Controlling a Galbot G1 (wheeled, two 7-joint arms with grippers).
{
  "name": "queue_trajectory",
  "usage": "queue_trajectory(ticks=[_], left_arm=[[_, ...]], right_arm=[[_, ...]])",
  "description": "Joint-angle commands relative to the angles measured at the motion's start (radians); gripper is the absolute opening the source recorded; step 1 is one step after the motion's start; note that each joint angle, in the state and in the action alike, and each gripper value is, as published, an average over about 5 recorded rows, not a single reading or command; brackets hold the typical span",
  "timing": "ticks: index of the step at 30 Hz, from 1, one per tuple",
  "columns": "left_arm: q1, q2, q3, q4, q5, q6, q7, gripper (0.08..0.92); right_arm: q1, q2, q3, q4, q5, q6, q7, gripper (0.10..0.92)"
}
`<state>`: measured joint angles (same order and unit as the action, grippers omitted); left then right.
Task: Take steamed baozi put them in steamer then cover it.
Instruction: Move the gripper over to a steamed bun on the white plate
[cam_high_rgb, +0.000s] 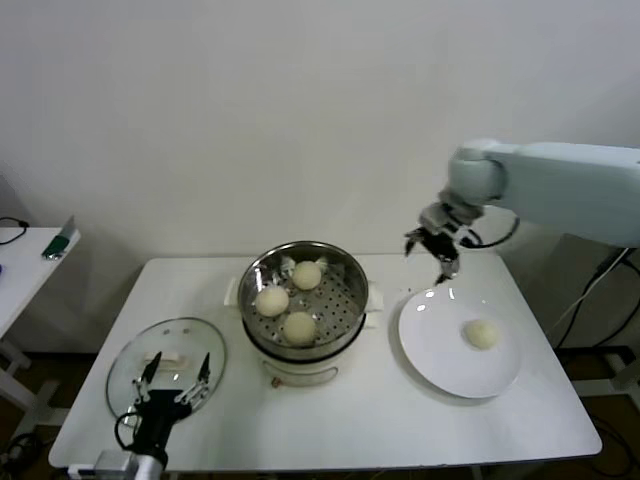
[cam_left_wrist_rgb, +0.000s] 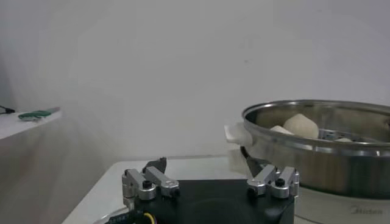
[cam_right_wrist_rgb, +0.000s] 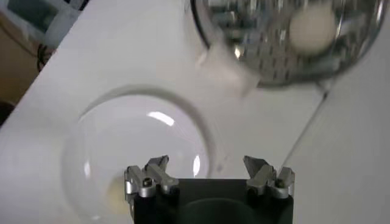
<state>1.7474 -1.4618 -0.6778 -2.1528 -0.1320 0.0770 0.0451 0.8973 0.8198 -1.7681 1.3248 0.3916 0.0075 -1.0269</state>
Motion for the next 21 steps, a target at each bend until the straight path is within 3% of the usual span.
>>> queue_trajectory(ticks=[1,10,21], left_arm=[[-0.004,-0.003,-0.001,-0.001,0.001,0.002,0.001,0.823],[0.008,-0.008,-0.005,0.006,0.011,-0.001,0.0,0.823],[0.024,-0.016,-0.007,0.011,0.023,-0.007,-0.001,0.823]], right_arm=[[-0.232,-0.31,0.07,-0.076,-0.064,-0.143,0.009,0.823],[-0.591,-0.244,0.411,-0.235,-0.185,-0.174,0.06,0.823],[-0.735,-0.108,0.538,-0.342,-0.216,-0.17,0.096,0.823]])
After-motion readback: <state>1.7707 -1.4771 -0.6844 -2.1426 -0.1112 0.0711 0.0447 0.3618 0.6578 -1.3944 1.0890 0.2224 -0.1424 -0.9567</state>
